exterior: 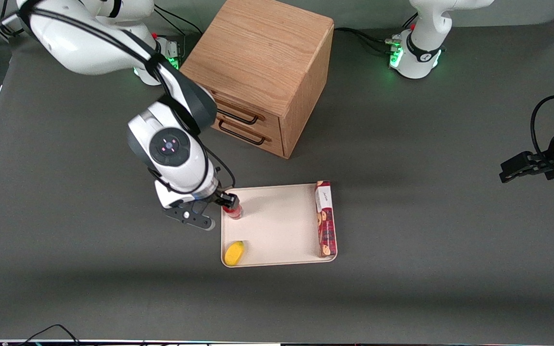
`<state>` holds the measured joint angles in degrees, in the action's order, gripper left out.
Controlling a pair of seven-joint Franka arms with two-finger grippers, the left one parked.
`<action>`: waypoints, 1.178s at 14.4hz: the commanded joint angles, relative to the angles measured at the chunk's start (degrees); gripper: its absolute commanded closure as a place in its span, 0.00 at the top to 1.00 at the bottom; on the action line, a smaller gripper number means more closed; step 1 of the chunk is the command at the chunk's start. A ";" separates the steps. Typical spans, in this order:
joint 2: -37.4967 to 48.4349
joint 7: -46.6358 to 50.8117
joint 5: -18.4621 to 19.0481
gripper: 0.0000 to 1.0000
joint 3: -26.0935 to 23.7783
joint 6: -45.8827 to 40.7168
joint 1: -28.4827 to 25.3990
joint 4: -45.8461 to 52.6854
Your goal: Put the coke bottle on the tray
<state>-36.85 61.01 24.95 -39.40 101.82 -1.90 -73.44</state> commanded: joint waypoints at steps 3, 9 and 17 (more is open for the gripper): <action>15.02 -17.46 -8.23 1.00 -0.51 -17.77 3.90 5.15; 33.67 -48.94 -23.45 1.00 26.18 -25.47 5.15 -6.24; 40.64 -59.44 -26.18 1.00 34.56 -8.31 4.89 -25.37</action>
<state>1.43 3.20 0.33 -5.59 92.48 3.81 -97.74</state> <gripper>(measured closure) 0.000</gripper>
